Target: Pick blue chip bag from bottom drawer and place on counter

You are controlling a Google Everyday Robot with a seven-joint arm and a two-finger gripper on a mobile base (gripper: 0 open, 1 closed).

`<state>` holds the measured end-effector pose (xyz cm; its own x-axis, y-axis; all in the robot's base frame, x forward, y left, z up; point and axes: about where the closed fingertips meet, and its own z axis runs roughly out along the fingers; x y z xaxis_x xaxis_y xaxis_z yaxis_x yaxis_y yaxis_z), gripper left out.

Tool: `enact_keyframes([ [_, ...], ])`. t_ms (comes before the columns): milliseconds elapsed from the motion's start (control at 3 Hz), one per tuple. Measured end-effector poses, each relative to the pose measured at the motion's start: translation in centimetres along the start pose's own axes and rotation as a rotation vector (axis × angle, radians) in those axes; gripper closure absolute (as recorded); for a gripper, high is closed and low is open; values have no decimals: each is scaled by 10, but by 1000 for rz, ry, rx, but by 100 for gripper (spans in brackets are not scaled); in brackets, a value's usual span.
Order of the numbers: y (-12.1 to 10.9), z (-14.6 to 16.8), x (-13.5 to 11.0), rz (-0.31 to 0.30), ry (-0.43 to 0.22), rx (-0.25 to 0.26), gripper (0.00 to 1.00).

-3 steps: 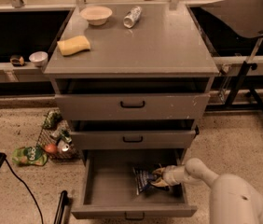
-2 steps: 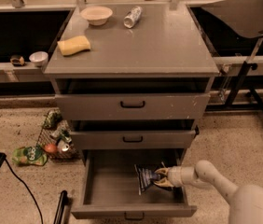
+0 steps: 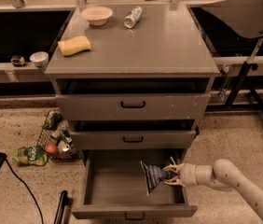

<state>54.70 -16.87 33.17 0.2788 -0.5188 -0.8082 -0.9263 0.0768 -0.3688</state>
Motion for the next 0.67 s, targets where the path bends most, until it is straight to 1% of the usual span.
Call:
enact_keyframes([
  [333,4,0,-9,-5,-6,-14,100],
  [667,-2,-3,-16,-68,41,-23,100],
])
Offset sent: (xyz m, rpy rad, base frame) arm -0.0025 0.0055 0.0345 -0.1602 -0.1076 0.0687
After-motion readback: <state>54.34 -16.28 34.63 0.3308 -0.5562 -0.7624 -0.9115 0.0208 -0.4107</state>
